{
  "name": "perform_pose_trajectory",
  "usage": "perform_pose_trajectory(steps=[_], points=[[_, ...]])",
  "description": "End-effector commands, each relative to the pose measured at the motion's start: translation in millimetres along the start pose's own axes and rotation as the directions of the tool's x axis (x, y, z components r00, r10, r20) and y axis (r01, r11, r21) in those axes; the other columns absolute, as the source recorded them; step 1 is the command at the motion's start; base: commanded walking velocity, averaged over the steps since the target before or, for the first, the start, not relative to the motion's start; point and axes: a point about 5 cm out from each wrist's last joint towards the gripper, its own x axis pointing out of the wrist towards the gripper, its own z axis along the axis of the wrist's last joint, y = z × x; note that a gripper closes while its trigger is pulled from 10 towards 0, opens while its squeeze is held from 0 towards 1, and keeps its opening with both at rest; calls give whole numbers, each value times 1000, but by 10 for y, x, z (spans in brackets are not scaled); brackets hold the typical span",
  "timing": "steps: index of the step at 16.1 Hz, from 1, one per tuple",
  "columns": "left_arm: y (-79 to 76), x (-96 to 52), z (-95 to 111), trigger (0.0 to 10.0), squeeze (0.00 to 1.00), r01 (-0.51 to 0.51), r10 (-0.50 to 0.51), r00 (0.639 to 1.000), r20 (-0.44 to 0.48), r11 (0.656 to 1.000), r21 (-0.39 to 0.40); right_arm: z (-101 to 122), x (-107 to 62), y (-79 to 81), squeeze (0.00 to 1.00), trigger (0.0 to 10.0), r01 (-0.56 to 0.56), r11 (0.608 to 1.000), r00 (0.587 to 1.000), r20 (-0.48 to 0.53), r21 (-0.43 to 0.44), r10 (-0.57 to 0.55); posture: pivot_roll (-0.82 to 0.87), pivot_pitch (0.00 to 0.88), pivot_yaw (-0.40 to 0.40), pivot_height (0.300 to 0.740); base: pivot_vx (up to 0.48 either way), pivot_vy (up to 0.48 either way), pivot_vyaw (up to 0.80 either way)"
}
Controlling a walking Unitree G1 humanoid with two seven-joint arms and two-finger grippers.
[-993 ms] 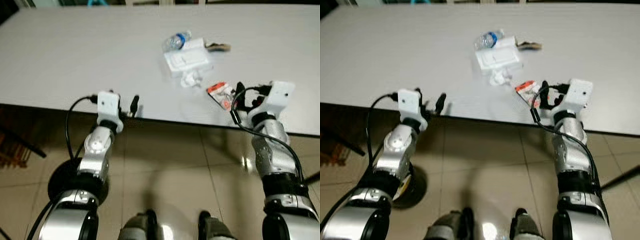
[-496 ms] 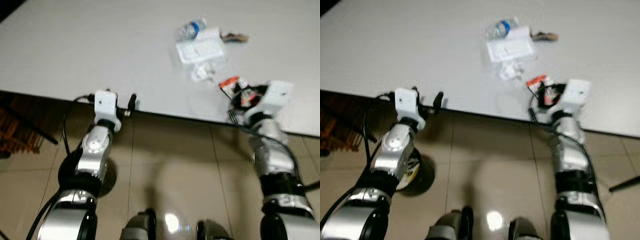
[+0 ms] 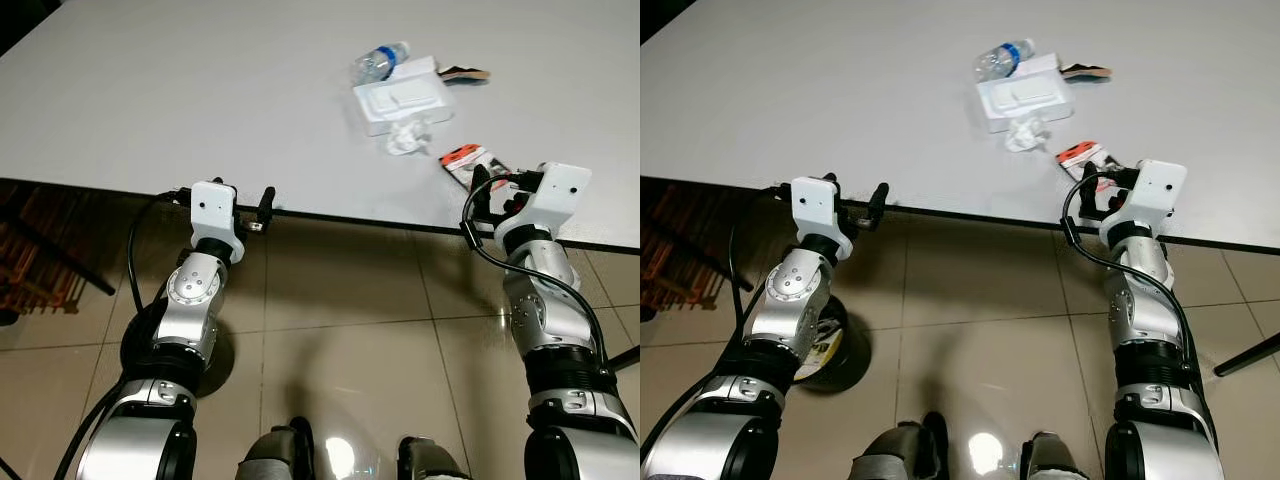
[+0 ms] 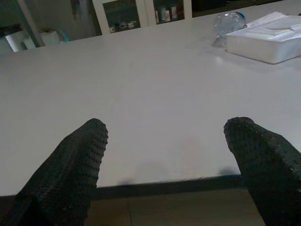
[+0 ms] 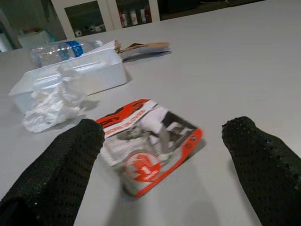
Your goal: Picking trash to rubbish bin
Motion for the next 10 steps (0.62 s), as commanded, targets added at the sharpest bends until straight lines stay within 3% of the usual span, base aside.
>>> perform_pose_trajectory(steps=[1,3,5,10], points=[[79,-15,17,10000,0,-17,17,1000,10,1000,11,0,-10,17,0,10000,-4,1000,1000,9,0,4,33,213,120,740,0,0,0],[100,7,69,10000,0,-18,17,999,30,1000,11,178,13,9,0,10000,-23,997,995,95,-69,30,29,213,122,740,0,0,0],[120,42,129,10000,0,-15,15,999,47,1000,16,321,55,-47,0,10000,-9,997,991,135,-75,19,25,213,120,740,0,0,0],[103,26,98,10000,0,0,-1,999,39,999,38,278,38,-59,0,10000,1,995,991,130,-103,13,31,218,118,740,0,0,0]])
